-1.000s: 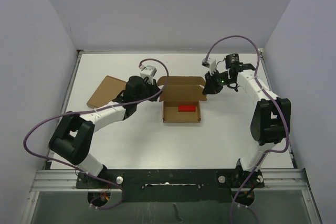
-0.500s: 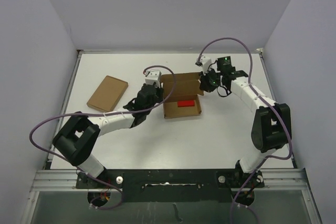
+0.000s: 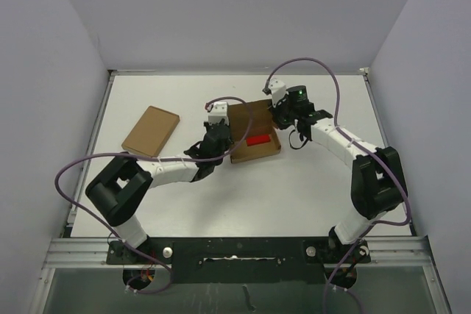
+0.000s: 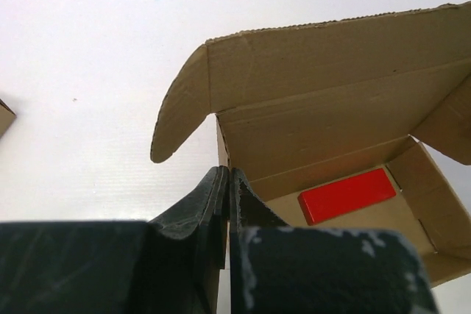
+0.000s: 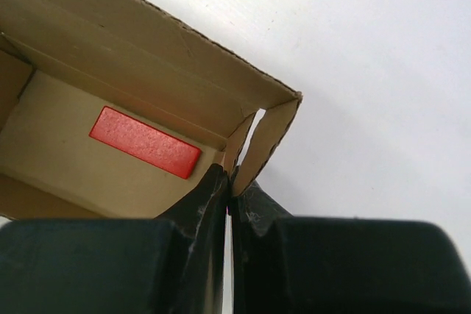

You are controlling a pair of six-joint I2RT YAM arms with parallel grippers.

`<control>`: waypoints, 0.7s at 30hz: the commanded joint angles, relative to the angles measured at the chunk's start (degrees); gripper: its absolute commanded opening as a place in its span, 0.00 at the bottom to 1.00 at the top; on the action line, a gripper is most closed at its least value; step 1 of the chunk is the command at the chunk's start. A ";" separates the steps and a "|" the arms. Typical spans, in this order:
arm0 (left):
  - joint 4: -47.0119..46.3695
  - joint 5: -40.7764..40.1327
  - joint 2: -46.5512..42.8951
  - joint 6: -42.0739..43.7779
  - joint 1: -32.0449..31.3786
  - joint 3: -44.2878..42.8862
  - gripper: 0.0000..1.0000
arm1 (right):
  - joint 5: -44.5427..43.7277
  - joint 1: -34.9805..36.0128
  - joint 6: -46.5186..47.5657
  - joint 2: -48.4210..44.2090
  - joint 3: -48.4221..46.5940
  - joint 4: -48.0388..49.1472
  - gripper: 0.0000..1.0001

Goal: Fold the paper box

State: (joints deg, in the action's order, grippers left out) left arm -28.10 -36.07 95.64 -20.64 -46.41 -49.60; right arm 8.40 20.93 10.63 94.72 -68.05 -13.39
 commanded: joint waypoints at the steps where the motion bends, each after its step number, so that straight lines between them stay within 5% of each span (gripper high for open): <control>1: -8.97 -0.61 2.40 2.79 -0.19 -4.68 0.00 | -4.91 2.27 -1.44 -3.87 2.87 11.54 0.00; 11: -18.07 -1.19 5.20 4.86 0.03 -2.88 0.00 | -7.87 2.54 -6.15 -5.34 12.11 25.89 0.00; 21: -20.50 -1.72 3.45 4.56 -1.49 2.75 0.00 | -4.98 2.83 -13.92 -7.68 16.62 27.21 0.01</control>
State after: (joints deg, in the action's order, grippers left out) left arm -42.00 -38.70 100.20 -15.81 -46.48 -47.70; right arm 0.43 22.65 -0.03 90.30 -53.04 8.56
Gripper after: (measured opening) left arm 0.013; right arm 0.036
